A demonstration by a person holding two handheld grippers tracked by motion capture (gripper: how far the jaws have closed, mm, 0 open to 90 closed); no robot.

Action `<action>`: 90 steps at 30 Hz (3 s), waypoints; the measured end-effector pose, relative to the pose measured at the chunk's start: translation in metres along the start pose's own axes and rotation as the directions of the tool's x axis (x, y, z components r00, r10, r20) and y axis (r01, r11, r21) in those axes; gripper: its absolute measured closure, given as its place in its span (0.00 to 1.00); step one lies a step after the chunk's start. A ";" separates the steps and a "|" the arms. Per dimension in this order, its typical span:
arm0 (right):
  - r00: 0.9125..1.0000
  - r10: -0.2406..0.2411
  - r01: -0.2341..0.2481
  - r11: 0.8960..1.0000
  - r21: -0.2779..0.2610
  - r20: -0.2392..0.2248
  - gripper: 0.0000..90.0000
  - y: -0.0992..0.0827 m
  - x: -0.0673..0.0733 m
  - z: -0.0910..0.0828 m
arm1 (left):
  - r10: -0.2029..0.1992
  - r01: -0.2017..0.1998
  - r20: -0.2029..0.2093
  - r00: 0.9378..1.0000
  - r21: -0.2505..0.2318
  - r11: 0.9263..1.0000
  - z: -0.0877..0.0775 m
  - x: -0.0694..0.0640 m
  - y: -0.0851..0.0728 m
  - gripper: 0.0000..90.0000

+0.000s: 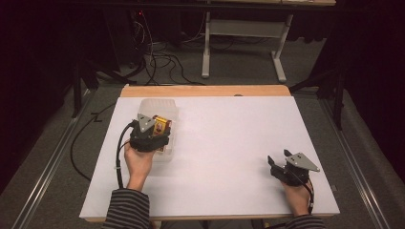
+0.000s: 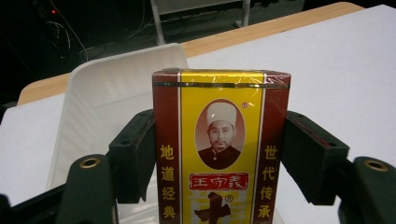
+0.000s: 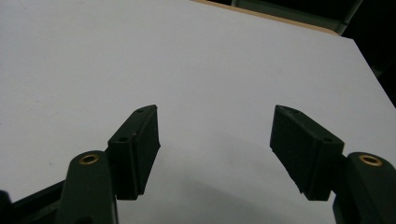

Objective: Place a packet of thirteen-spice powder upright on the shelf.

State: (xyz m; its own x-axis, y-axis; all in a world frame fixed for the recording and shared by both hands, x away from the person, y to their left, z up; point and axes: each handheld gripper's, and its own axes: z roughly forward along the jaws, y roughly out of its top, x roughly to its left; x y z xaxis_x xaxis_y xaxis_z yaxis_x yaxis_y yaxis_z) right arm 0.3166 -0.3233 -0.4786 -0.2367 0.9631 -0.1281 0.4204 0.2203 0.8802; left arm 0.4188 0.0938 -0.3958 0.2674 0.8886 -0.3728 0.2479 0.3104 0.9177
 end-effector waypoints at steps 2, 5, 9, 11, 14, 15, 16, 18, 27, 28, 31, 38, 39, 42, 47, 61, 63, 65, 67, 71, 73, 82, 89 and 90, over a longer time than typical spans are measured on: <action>1.000 -0.003 0.003 1.000 -0.002 0.002 0.37 0.000 0.000 0.000 | -0.002 0.002 -0.006 1.000 0.002 1.000 -0.001 0.003 0.000 0.36; 1.000 0.001 -0.001 1.000 0.001 0.004 0.37 0.000 0.000 0.000 | -0.007 0.007 -0.009 1.000 0.001 1.000 -0.002 0.004 -0.001 0.36; 1.000 -0.002 0.002 1.000 0.002 0.003 0.37 0.000 0.001 0.000 | 0.010 -0.009 -0.016 1.000 0.009 1.000 -0.003 0.006 -0.004 0.36; 1.000 -0.003 0.003 1.000 0.003 0.003 0.37 0.000 0.001 0.000 | 0.010 -0.010 -0.022 1.000 0.015 1.000 -0.003 0.008 -0.005 0.36; 1.000 -0.001 0.001 1.000 0.002 0.004 0.37 0.000 0.001 0.000 | 0.013 -0.012 -0.021 1.000 0.016 1.000 -0.004 0.008 -0.005 0.36; 1.000 -0.002 0.002 1.000 0.002 0.004 0.37 0.000 0.001 0.000 | 0.013 -0.012 -0.021 1.000 0.016 1.000 -0.004 0.008 -0.005 0.36; 1.000 -0.004 0.004 1.000 0.001 0.003 0.37 0.000 0.001 0.000 | 0.018 -0.017 -0.022 1.000 0.015 1.000 -0.005 0.007 -0.005 0.36; 1.000 -0.004 0.004 1.000 0.001 0.003 0.37 0.000 0.001 0.000 | 0.022 -0.022 -0.022 1.000 0.016 1.000 -0.005 0.007 -0.006 0.36; 1.000 -0.004 0.004 1.000 0.001 0.002 0.37 0.000 0.001 0.000 | 0.011 -0.011 -0.037 0.999 0.014 1.000 -0.011 0.014 -0.011 0.36; 1.000 -0.006 0.006 1.000 0.001 0.003 0.37 0.000 0.001 0.000 | 0.008 -0.008 -0.037 0.999 0.012 1.000 -0.011 0.014 -0.011 0.36; 1.000 -0.007 0.007 1.000 0.000 0.004 0.37 0.000 0.001 0.000 | 0.015 -0.014 -0.043 0.999 0.009 1.000 -0.013 0.016 -0.012 0.36; 1.000 -0.008 0.008 1.000 0.000 0.004 0.37 0.000 0.001 0.000 | 0.028 -0.028 -0.048 0.998 0.008 1.000 -0.017 0.017 -0.016 0.36; 1.000 -0.008 0.008 1.000 0.000 0.005 0.37 0.000 0.001 0.000 | 0.023 -0.022 -0.049 0.999 0.007 1.000 -0.018 0.018 -0.017 0.36; 1.000 -0.010 0.010 1.000 0.000 0.005 0.37 0.000 0.001 0.000 | 0.024 -0.024 -0.057 0.998 0.006 1.000 -0.019 0.020 -0.018 0.35; 1.000 -0.012 0.012 1.000 0.001 0.004 0.37 0.000 0.001 0.000 | 0.021 -0.021 -0.058 0.998 -0.002 1.000 -0.022 0.021 -0.021 0.35; 1.000 -0.013 0.013 1.000 0.003 0.005 0.37 0.000 0.001 0.000 | 0.023 -0.023 -0.063 0.998 -0.006 1.000 -0.031 0.021 -0.023 0.35; 1.000 -0.014 0.014 1.000 0.007 0.006 0.37 0.000 0.002 0.000 | 0.021 -0.021 -0.061 0.998 -0.002 1.000 -0.032 0.022 -0.023 0.34; 1.000 -0.022 0.022 1.000 0.008 0.007 0.37 0.000 0.002 0.001 | 0.017 -0.017 -0.064 0.998 0.000 1.000 -0.032 0.023 -0.022 0.34; 1.000 -0.023 0.023 1.000 0.009 0.007 0.37 0.000 0.002 0.001 | 0.015 -0.015 -0.066 0.998 0.002 1.000 -0.033 0.024 -0.022 0.33; 1.000 -0.020 0.020 1.000 0.010 0.005 0.37 0.000 0.002 0.001 | 0.015 -0.014 -0.067 0.998 0.005 1.000 -0.034 0.024 -0.022 0.32; 1.000 -0.021 0.021 1.000 0.011 0.006 0.37 0.000 0.002 0.001 | 0.015 -0.015 -0.067 0.998 0.007 1.000 -0.034 0.025 -0.022 0.31; 1.000 -0.019 0.019 1.000 0.010 0.006 0.37 0.000 0.002 0.001 | 0.013 -0.013 -0.056 0.998 0.010 1.000 -0.036 0.023 -0.018 0.26; 1.000 -0.014 0.014 1.000 0.010 0.006 0.37 0.000 0.002 0.001 | 0.006 -0.006 -0.036 0.999 -0.002 1.000 -0.039 0.021 -0.008 0.21; 1.000 -0.017 0.017 1.000 0.010 0.005 0.37 0.000 0.002 0.001 | -0.002 0.002 -0.028 1.000 -0.007 1.000 -0.040 0.020 -0.005 0.21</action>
State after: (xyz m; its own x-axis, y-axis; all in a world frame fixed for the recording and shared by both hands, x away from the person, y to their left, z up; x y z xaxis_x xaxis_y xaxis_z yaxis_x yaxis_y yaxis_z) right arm 0.3171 -0.3214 -0.4789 -0.2390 0.9601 -0.1454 0.4250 0.2381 0.8733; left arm 0.3858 0.1233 -0.4027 0.2405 0.8972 -0.3705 0.2421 0.3142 0.9180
